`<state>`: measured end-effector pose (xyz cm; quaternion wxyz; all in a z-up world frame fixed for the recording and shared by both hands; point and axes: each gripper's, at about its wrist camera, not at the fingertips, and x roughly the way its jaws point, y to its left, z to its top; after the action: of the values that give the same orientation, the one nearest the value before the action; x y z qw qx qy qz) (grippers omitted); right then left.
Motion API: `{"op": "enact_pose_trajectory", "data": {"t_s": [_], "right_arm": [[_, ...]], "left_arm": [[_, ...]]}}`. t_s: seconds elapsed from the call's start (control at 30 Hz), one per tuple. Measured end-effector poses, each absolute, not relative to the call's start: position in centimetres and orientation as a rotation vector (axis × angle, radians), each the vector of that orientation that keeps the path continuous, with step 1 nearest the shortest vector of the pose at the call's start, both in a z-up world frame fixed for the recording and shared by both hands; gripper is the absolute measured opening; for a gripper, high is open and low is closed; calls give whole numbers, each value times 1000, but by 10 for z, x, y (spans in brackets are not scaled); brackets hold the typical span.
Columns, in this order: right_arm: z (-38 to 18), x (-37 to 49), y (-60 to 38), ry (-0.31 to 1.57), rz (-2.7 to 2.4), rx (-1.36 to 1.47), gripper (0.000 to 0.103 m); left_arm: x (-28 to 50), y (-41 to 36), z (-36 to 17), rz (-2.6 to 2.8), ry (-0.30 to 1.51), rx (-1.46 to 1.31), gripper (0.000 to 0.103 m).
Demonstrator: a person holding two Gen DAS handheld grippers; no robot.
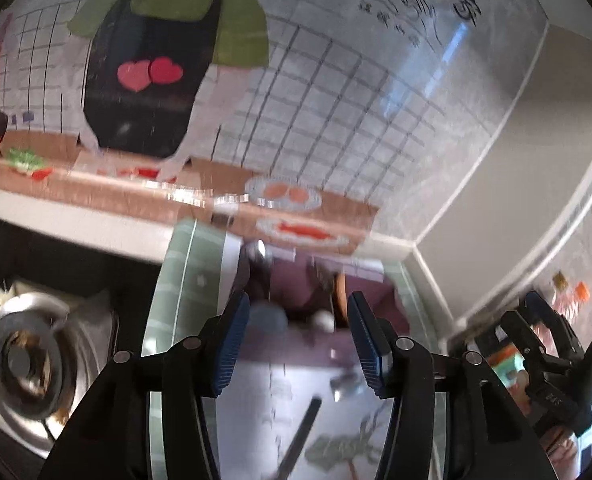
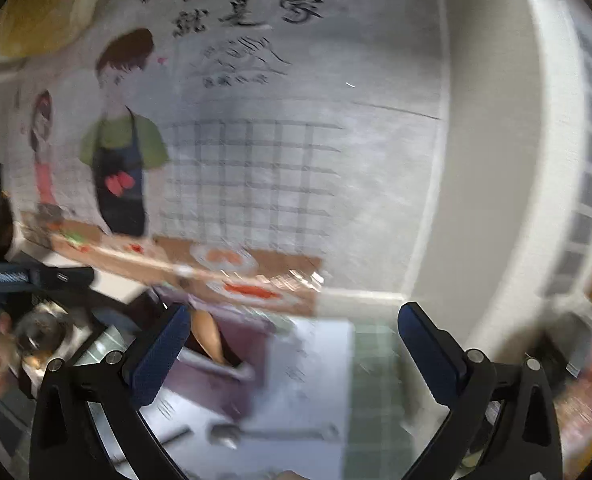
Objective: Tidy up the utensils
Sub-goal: 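Release the knife into the caddy with the right tool while the left tool releases the spoon, then move both open tools toward the wooden chopsticks on the cloth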
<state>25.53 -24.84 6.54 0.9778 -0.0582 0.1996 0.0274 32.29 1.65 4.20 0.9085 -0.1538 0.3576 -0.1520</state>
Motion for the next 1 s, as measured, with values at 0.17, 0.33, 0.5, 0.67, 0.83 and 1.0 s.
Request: {"op": "enact_pose_trajectory", "data": {"t_s": [0.17,0.33,0.5,0.67,0.83,1.0], "right_arm": [[33,228,-268,582,56,-85,103],[-24,196,-287,789,62,-26,103],[-68,162,-290,893,-12,-55,99],[-93,151,-287,957,-43,-78,57],[-105,154,-291,984,-32,-34,36],[-104,156,-287,994,-19,-61,5]], "left_arm": [[285,0,15,-337,839,-223,53],[247,-18,-19,-353,944,-124,53],[213,-45,-53,-441,1070,-97,53],[195,-78,-64,-537,1124,-68,53],[190,-91,-58,-544,1120,-33,53],[201,-93,-63,-560,1194,-79,47]]}}
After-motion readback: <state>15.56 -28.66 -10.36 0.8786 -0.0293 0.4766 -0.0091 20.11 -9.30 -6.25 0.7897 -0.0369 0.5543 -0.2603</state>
